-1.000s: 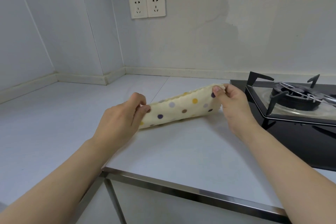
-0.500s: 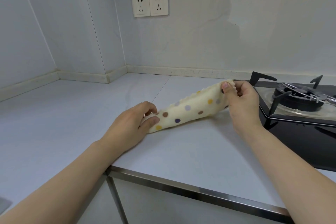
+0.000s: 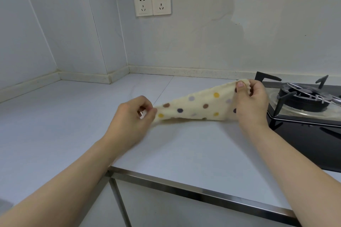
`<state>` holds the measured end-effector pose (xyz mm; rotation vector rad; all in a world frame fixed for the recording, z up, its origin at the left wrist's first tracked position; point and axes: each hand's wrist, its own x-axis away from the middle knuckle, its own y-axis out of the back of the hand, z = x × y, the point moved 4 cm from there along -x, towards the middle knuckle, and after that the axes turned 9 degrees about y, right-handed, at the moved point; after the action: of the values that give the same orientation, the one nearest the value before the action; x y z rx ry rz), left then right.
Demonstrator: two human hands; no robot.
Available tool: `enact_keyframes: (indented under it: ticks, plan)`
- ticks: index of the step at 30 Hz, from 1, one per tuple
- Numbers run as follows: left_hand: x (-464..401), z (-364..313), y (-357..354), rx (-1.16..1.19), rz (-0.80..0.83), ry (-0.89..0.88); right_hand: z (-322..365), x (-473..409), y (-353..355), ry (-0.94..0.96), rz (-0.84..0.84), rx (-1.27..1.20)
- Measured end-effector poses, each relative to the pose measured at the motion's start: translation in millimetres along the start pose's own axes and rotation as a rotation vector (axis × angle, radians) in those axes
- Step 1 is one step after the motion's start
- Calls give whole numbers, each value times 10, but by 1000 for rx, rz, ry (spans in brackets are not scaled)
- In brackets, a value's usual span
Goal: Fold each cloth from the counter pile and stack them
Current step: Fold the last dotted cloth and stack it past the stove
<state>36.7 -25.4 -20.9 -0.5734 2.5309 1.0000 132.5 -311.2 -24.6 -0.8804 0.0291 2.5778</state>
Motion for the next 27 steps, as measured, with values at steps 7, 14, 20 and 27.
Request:
enact_keyframes:
  ticks: [7, 14, 20, 27]
  plan:
    - [-72, -56, 106, 130, -122, 96, 77, 39, -8, -16, -12, -12]
    - [-160, -280, 212, 4, -104, 123, 153, 28, -20, -13, -19, -156]
    - [-219, -370, 182, 964, 394, 481, 53, -4, -55, -118, -14, -252]
    - [-205, 134, 54, -66, 230, 424, -22, 130, -135, -149, 353, 338]
